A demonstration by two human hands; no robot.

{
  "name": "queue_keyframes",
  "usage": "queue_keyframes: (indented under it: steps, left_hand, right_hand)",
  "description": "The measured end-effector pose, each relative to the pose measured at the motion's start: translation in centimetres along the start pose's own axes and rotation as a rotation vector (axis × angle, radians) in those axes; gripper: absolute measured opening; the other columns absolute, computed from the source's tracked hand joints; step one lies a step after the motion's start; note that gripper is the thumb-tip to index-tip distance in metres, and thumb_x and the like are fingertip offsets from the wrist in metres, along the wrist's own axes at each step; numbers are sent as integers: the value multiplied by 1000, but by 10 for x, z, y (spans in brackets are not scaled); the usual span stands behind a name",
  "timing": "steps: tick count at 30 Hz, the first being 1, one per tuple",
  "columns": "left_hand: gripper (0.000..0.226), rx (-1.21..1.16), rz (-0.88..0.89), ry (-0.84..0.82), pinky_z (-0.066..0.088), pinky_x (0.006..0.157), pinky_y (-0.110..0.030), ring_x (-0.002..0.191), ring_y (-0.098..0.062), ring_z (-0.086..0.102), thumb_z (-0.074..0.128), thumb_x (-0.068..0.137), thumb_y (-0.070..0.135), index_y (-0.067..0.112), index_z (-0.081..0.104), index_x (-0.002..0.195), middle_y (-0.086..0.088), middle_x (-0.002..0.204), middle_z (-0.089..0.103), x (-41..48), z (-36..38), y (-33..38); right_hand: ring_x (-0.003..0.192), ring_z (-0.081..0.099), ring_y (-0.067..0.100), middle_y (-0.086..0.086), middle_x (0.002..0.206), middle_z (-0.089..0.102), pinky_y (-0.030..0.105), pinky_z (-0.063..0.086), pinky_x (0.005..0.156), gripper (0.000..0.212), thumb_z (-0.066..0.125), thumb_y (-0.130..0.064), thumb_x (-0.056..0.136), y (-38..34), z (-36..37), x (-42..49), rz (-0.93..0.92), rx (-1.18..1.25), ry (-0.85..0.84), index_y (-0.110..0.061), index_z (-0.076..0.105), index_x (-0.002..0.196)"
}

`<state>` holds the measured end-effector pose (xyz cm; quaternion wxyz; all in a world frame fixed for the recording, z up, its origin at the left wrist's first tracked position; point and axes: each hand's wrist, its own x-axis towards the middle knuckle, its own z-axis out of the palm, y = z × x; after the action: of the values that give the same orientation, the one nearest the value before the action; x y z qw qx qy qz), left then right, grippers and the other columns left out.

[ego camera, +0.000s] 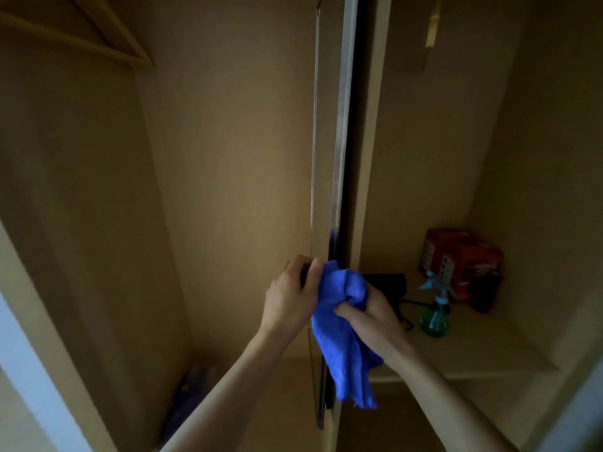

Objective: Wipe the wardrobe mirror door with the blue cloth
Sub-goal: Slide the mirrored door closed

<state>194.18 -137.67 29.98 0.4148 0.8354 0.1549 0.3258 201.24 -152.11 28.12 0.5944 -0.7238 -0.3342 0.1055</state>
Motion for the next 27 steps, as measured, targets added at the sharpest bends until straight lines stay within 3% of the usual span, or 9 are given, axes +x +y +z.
queue_keyframes:
  steps: [3,5,7,10,13,16,18,23,27]
  left_hand:
    - [42,-102,-16,-78,44,65,-14,88,-2,65,37,98,67,36,60,115,14,99,68,-27,-2,-15]
    - [51,-210,-47,-152,51,67,-15,91,0,67,38,91,73,38,54,125,15,103,70,-49,2,-25]
    - [57,-324,-114,-223,57,73,-21,93,1,69,43,88,78,41,46,132,14,101,72,-72,8,-34]
    - [70,-471,-225,-289,61,84,-37,97,-7,71,54,82,79,37,44,137,9,104,73,-105,22,-45]
    - [61,-524,-303,-363,60,79,-42,94,-17,71,59,82,76,30,54,121,2,102,71,-137,37,-52]
    - [54,-536,-362,-414,56,72,-28,83,-5,69,61,86,71,26,56,116,15,92,69,-170,55,-56]
    - [49,-517,-397,-433,59,75,-34,83,-6,69,62,86,70,27,57,110,12,92,69,-191,67,-56]
    - [64,-442,-427,-522,57,78,-36,77,2,67,52,75,84,29,55,108,26,88,67,-235,93,-40]
    - [66,-426,-465,-637,58,86,-46,82,-7,69,54,76,83,22,53,102,19,85,69,-258,119,-13]
  right_hand:
    - [92,71,20,3,95,74,51,57,87,20,64,-14,85,5,5,-22,45,31,21,-27,68,100]
    - [89,72,17,2,91,75,37,60,77,18,64,-10,88,10,7,-40,71,44,50,-25,70,98]
    - [87,72,16,1,89,75,23,56,68,15,64,-10,90,15,10,-59,100,61,74,-20,70,99]
    - [86,73,20,5,87,75,26,55,67,7,63,-20,90,23,14,-89,156,99,109,-22,70,92]
    - [92,73,14,-2,93,77,24,57,71,18,67,-41,84,32,17,-121,245,147,157,-32,71,98]
    - [96,73,21,6,98,76,48,58,86,34,67,-51,80,47,18,-156,339,144,248,-27,70,104]
    - [96,73,23,9,98,76,54,55,92,40,66,-55,80,56,18,-181,394,146,326,-22,71,101]
    - [96,74,13,-2,98,78,32,57,80,32,64,-55,89,64,6,-238,503,201,406,-27,71,102]
    - [97,72,7,-7,101,77,25,56,81,28,63,-51,94,62,-17,-280,529,182,494,-29,68,109]
